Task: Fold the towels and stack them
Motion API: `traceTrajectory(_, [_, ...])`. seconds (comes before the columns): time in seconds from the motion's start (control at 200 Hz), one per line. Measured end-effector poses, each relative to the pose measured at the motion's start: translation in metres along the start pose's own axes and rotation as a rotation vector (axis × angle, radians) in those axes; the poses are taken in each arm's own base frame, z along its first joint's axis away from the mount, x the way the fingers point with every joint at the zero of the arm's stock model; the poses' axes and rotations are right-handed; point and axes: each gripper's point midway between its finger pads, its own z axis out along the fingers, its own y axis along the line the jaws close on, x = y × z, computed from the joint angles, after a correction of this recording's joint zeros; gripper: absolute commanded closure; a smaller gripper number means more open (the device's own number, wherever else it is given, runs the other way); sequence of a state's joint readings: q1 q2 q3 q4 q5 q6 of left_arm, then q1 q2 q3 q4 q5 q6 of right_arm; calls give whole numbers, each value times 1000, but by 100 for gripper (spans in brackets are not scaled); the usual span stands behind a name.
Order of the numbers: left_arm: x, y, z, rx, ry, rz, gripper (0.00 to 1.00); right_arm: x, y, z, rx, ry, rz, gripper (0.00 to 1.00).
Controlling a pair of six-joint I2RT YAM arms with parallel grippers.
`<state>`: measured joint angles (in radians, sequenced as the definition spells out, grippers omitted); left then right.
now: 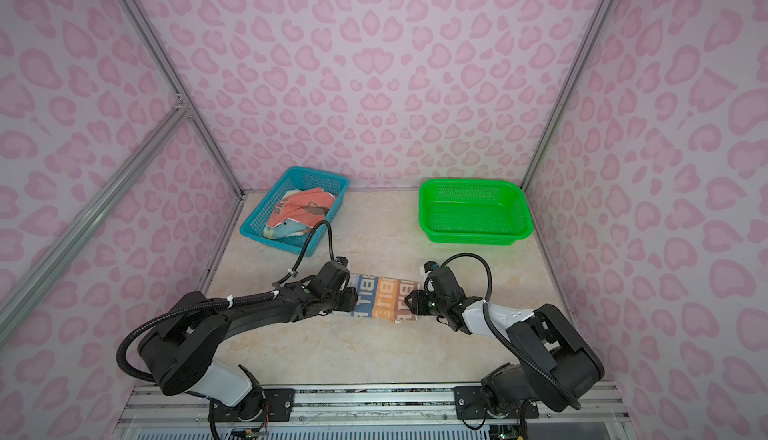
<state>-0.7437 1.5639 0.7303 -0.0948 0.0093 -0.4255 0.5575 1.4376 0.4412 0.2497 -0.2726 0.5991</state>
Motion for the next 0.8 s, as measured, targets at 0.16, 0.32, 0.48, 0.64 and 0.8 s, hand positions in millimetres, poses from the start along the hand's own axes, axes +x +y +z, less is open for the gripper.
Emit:
traceTrajectory(0.16, [0, 0, 4, 0, 1, 0, 50, -1, 6, 10, -65, -23, 0, 60])
traceTrajectory(0.32, [-3, -2, 8, 6, -12, 0, 50, -3, 12, 19, -121, -39, -3, 67])
traceTrajectory(0.48, [-7, -4, 11, 10, -23, 0, 50, -7, 18, 29, -176, -57, -3, 92])
traceTrajectory(0.64, [-8, -5, 11, 13, -25, -1, 39, -16, 25, 37, -201, -50, -12, 100])
traceTrajectory(0.8, [-10, -3, 0, 2, -30, -1, 18, -41, 29, 44, -130, -21, -75, 100])
